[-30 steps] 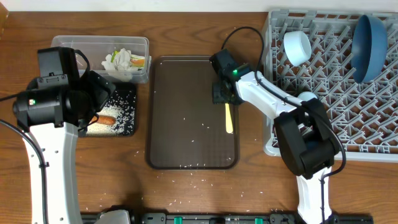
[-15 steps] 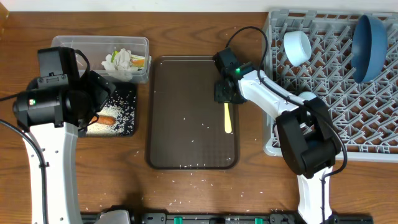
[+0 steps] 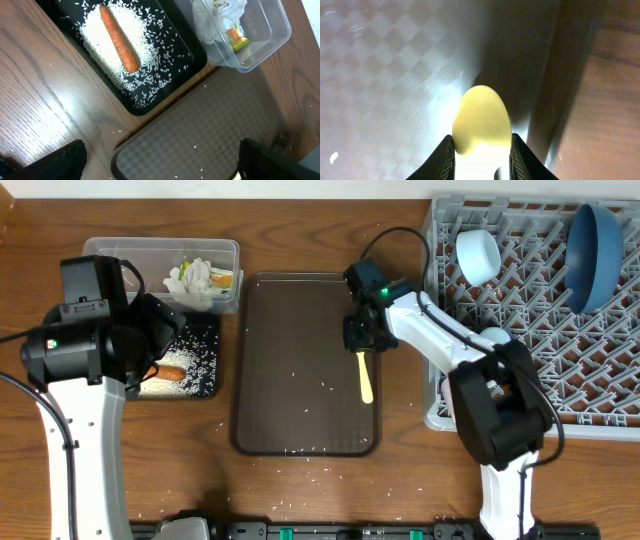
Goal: Sort waste into correct bins and load items into the dishwasher rack
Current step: 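Place the yellow spoon upright at the rack's left edge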
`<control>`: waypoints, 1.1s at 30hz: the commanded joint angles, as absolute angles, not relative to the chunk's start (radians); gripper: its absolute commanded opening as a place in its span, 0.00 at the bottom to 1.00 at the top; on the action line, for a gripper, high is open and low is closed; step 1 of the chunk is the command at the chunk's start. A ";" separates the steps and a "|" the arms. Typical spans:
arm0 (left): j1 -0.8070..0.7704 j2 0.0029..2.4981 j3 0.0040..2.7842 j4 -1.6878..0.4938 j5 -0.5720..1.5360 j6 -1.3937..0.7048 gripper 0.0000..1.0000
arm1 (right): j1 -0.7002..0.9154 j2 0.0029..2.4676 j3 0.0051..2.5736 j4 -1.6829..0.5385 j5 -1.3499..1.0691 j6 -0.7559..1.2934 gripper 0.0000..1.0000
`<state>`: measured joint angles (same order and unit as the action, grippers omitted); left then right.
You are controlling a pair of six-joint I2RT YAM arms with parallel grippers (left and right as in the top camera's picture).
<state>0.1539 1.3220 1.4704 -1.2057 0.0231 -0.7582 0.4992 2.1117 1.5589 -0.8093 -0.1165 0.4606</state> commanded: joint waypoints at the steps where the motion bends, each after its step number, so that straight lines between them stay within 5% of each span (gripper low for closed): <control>1: 0.151 1.328 1.477 -1.211 0.011 -0.752 0.98 | 0.469 1.981 1.609 -0.836 -0.139 0.404 0.23; 12: 0.151 1.328 1.477 -1.211 0.011 -0.752 0.98 | 0.313 1.739 1.613 -0.913 0.014 0.286 0.29; 23: 0.151 1.328 1.477 -1.211 0.011 -0.752 0.98 | 0.154 1.787 1.612 -0.828 0.078 0.163 0.31; 28: 0.151 1.328 1.477 -1.211 0.011 -0.752 0.98 | 0.150 1.807 1.612 -0.799 0.075 0.152 0.50; 31: 0.151 1.328 1.477 -1.211 0.011 -0.752 0.98 | 0.150 1.807 1.612 -0.792 0.075 0.152 0.78; 33: 0.151 1.328 1.477 -1.211 0.011 -0.752 0.98 | 0.150 1.803 1.619 -0.800 0.064 0.152 0.86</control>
